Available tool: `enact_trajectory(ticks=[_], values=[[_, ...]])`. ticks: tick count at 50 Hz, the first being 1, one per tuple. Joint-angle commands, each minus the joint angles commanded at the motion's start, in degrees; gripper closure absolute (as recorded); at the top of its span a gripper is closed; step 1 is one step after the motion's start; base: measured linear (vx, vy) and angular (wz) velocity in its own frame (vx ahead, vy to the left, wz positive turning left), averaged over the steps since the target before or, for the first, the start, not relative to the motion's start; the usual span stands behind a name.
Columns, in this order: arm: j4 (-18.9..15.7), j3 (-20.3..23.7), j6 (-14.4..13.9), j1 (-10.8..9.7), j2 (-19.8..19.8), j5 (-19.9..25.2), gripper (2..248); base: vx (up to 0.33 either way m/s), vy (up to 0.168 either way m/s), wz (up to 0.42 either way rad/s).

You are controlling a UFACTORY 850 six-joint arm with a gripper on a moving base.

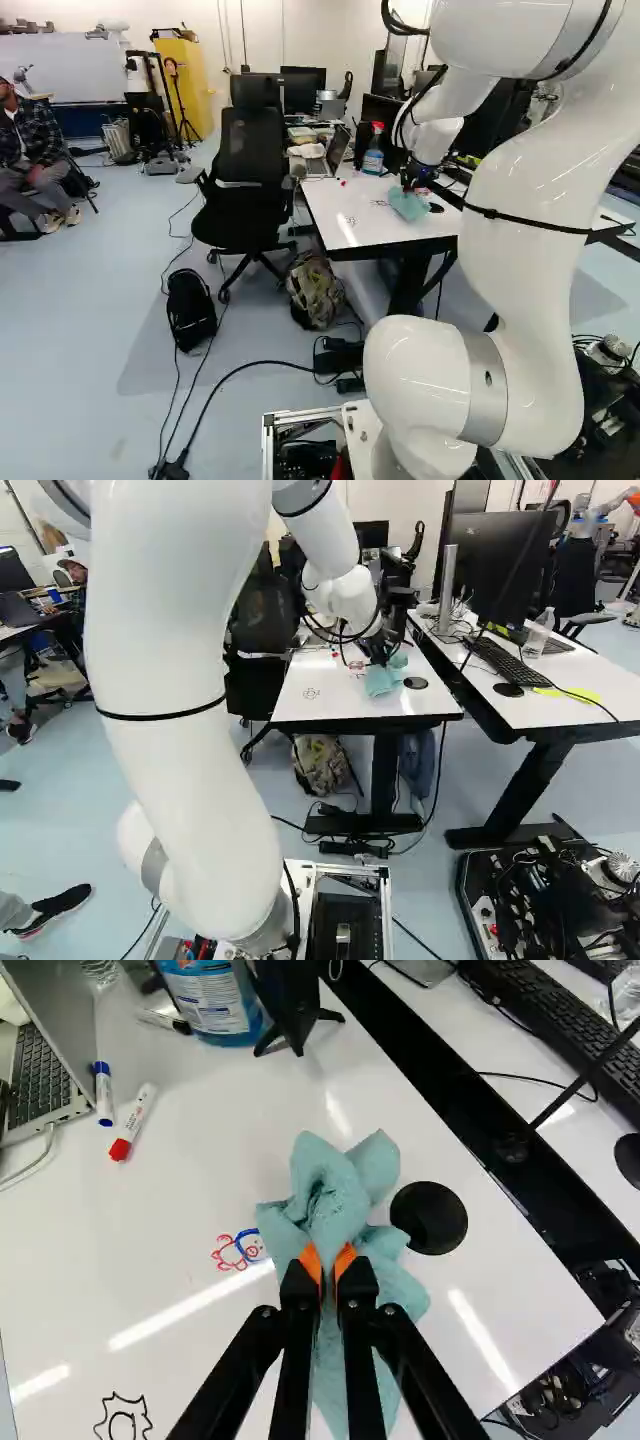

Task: Clean the table with the green towel

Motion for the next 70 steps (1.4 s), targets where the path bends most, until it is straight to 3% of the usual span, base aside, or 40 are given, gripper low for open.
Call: enact_trajectory(ticks=[21,41,70], values=[[0.0,-4.82,0.0,2.15,-3.99,0.0,214,0.0,0.0,0.0],[0.0,-5.21,0.0,2.21,-4.5,0.0,214,0.0,0.0,0.0],[0.0,-5.95,0.0,2.2,-8.37,0.0,214,0.0,0.0,0.0]])
